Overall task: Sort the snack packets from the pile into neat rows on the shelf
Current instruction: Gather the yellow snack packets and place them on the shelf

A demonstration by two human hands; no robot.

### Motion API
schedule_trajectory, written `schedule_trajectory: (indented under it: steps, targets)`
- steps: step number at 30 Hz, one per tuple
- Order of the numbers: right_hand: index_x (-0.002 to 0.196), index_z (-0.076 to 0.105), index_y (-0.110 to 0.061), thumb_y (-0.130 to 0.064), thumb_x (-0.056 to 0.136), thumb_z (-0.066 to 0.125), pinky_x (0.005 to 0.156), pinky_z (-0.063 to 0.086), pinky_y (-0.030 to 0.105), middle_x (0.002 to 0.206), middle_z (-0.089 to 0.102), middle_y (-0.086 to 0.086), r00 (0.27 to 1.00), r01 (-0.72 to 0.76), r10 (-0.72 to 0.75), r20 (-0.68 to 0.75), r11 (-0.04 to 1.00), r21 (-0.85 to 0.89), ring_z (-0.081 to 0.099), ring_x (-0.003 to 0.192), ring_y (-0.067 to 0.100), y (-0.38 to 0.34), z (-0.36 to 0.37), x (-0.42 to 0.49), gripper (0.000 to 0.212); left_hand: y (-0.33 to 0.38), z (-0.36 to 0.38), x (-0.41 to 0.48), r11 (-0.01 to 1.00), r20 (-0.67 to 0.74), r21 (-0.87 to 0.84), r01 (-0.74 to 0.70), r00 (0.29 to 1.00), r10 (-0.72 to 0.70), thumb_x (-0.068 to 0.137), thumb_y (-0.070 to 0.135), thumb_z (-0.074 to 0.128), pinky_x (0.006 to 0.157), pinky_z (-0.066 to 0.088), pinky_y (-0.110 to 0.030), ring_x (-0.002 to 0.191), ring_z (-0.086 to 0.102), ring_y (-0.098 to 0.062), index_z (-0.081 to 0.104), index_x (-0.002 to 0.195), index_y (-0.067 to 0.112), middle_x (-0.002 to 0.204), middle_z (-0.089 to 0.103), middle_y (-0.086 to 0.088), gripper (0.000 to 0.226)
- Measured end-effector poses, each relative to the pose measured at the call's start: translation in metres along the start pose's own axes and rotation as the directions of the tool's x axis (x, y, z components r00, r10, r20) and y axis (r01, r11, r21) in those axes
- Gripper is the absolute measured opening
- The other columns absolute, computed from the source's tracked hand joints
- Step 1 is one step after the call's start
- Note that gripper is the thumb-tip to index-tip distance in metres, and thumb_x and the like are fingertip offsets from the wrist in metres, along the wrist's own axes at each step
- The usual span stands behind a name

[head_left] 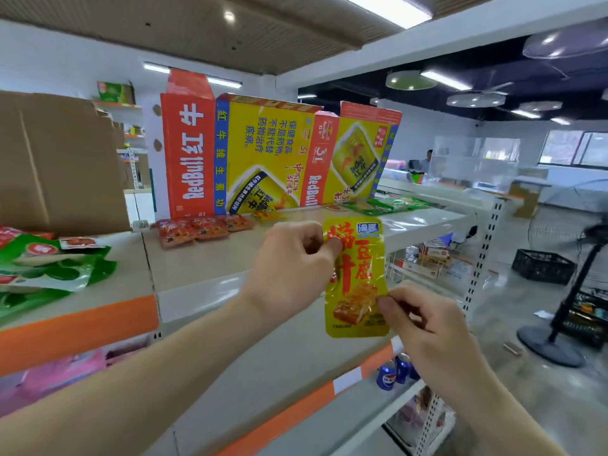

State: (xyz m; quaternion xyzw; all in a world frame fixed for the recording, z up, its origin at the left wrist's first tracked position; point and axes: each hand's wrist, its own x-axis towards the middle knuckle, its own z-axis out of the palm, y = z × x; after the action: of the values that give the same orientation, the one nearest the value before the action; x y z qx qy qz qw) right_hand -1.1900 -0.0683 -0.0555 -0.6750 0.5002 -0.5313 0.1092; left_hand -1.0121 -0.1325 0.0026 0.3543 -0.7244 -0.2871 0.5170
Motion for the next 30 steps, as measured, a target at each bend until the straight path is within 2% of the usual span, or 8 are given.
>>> schedule_trajectory:
  steps: [2, 5, 9, 12, 15, 21, 26, 30]
  targets:
    - [0.078, 0.07, -0.024, -0.039, 0.085, 0.056, 0.071, 0.047, 0.046, 0.072, 0.064, 0.0, 1.0, -0.005, 0.004, -0.026, 1.0, -0.016, 0.059, 0.073, 0.022, 0.01, -0.003, 0.017, 0.021, -0.002, 0.007, 0.02, 1.0, 0.002, -0.019, -0.001, 1.0, 0.001, 0.08, 0.038, 0.06, 0.074, 0.053, -0.055, 0.074, 0.062, -0.037, 0.062, 0.077, -0.004, 0.082, 0.066, -0.025, 0.043]
    - [0.075, 0.066, -0.026, -0.039, 0.085, 0.056, 0.068, 0.043, 0.039, 0.068, 0.061, -0.001, 0.998, -0.005, 0.003, -0.057, 0.999, -0.034, 0.054, 0.067, 0.016, 0.03, -0.009, 0.049, 0.02, -0.008, 0.017, 0.054, 0.999, 0.03, -0.031, -0.016, 0.999, 0.017, 0.09, 0.029, 0.065, 0.076, 0.051, -0.054, 0.067, 0.057, -0.032, 0.061, 0.079, -0.009, 0.083, 0.065, -0.028, 0.04]
    - [0.072, 0.067, -0.029, -0.023, 0.094, 0.064, 0.06, 0.039, 0.021, 0.069, 0.063, -0.007, 0.994, -0.003, -0.002, -0.106, 0.999, -0.05, 0.055, 0.065, 0.01, 0.057, -0.013, 0.091, 0.022, -0.024, 0.029, 0.097, 0.998, 0.077, 0.027, -0.06, 0.995, 0.058, 0.096, 0.03, 0.059, 0.077, 0.052, -0.054, 0.074, 0.063, -0.035, 0.065, 0.09, -0.004, 0.089, 0.068, -0.024, 0.035]
    - [0.074, 0.067, -0.025, -0.021, 0.093, 0.062, 0.056, 0.036, 0.017, 0.064, 0.06, -0.008, 0.996, 0.002, -0.007, -0.093, 0.998, -0.061, 0.05, 0.059, 0.007, 0.071, -0.007, 0.117, 0.02, -0.037, 0.031, 0.12, 0.99, 0.082, 0.084, -0.113, 0.991, 0.106, 0.1, 0.025, 0.055, 0.081, 0.051, -0.055, 0.082, 0.064, -0.035, 0.066, 0.095, -0.001, 0.094, 0.068, -0.022, 0.028]
    - [0.075, 0.067, -0.02, -0.019, 0.093, 0.063, 0.057, 0.036, 0.018, 0.068, 0.06, -0.003, 0.997, 0.044, -0.047, -0.055, 0.997, -0.059, 0.049, 0.062, 0.009, 0.077, 0.005, 0.145, 0.019, -0.048, 0.022, 0.138, 0.985, 0.053, 0.139, -0.099, 0.994, 0.093, 0.101, 0.027, 0.053, 0.081, 0.054, -0.051, 0.087, 0.064, -0.034, 0.065, 0.097, 0.005, 0.094, 0.069, -0.015, 0.026]
    - [0.067, 0.064, -0.012, -0.029, 0.084, 0.059, 0.06, 0.035, 0.027, 0.064, 0.055, 0.001, 0.983, 0.178, -0.177, 0.042, 0.984, 0.003, 0.047, 0.063, 0.015, 0.086, 0.038, 0.198, 0.024, -0.066, -0.006, 0.174, 0.946, 0.01, 0.31, -0.092, 0.996, 0.093, 0.103, 0.022, 0.049, 0.058, 0.044, -0.033, 0.056, 0.046, -0.007, 0.045, 0.067, 0.019, 0.07, 0.048, 0.006, 0.037]
    - [0.06, 0.052, -0.002, -0.022, 0.083, 0.061, 0.056, 0.028, 0.028, 0.061, 0.042, 0.007, 0.959, 0.249, -0.257, 0.12, 0.966, 0.074, 0.037, 0.059, 0.014, 0.103, 0.067, 0.23, 0.032, -0.082, -0.019, 0.189, 0.921, -0.018, 0.388, -0.036, 0.999, 0.047, 0.103, 0.018, 0.046, 0.053, 0.037, -0.034, 0.058, 0.042, -0.015, 0.044, 0.073, 0.011, 0.074, 0.049, -0.005, 0.03]
    - [0.057, 0.049, -0.004, -0.02, 0.084, 0.061, 0.054, 0.025, 0.022, 0.058, 0.038, -0.001, 0.931, 0.286, -0.308, 0.194, 0.949, 0.135, 0.034, 0.059, 0.007, 0.114, 0.08, 0.255, 0.034, -0.093, -0.029, 0.198, 0.887, -0.038, 0.463, -0.003, 0.999, 0.023, 0.099, 0.013, 0.047, 0.048, 0.036, -0.036, 0.056, 0.04, -0.018, 0.051, 0.087, 0.0, 0.072, 0.049, -0.006, 0.019]
